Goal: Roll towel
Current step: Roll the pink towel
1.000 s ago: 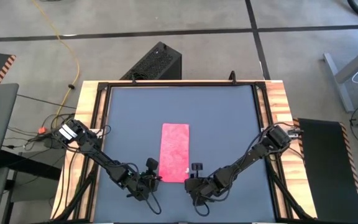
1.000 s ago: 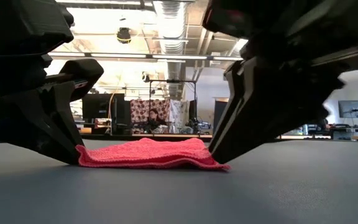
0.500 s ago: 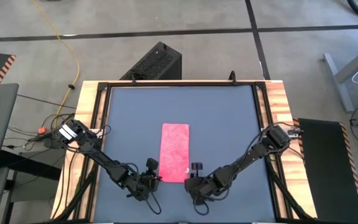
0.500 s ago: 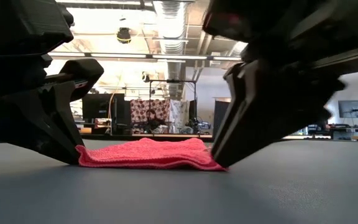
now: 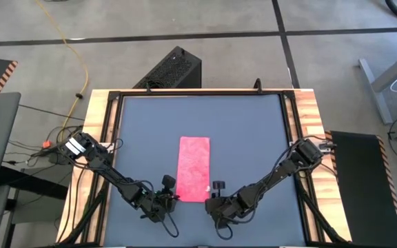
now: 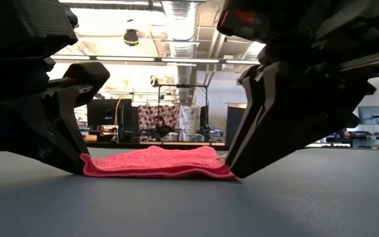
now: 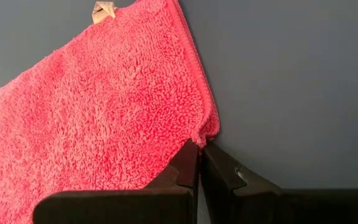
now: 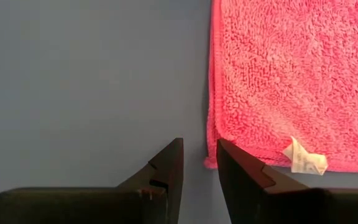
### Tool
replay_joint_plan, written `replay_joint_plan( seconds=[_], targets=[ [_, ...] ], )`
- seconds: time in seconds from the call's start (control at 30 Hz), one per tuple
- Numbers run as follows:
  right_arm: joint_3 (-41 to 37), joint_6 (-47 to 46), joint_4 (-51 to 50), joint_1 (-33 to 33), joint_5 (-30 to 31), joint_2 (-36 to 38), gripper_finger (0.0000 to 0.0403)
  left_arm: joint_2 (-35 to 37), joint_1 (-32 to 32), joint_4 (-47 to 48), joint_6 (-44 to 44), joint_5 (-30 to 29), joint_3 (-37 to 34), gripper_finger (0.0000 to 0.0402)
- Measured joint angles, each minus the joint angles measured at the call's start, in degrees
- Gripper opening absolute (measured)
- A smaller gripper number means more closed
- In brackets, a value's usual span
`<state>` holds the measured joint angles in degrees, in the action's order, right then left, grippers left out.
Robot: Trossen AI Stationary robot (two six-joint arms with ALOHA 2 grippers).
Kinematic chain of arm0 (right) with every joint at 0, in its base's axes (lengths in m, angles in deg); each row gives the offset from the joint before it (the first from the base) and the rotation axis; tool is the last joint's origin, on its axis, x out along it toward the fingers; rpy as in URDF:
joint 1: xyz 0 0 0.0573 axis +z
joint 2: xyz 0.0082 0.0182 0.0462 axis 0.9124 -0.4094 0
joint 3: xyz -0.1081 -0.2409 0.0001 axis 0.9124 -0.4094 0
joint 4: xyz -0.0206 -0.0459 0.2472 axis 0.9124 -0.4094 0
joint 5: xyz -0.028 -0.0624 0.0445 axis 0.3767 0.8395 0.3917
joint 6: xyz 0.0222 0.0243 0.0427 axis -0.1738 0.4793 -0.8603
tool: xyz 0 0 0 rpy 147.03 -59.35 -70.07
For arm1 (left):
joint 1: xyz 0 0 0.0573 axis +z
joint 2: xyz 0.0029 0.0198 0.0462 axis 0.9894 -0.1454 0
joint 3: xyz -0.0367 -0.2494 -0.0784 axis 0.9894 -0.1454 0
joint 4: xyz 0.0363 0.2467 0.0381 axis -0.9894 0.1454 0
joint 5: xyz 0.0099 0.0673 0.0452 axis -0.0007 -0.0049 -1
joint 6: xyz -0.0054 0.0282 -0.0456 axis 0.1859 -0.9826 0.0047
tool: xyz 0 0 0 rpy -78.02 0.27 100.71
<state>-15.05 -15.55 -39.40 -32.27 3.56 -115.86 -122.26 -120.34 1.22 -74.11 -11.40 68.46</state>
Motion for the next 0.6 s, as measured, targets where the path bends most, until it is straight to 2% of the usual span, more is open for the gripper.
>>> replay_joint_plan(
  seconds=[0.3,0.6],
  targets=[
    [3.4,3.2,-0.7,-0.7,1.2,0.0,0.0123,0.0,0.0,0.0,0.1,-0.1,0.0,0.0],
    [0.9,0.8,-1.9,-2.6,-0.2,-0.1,0.0123,0.0,0.0,0.0,0.0,-0.2,0.0,0.0]
  ],
)
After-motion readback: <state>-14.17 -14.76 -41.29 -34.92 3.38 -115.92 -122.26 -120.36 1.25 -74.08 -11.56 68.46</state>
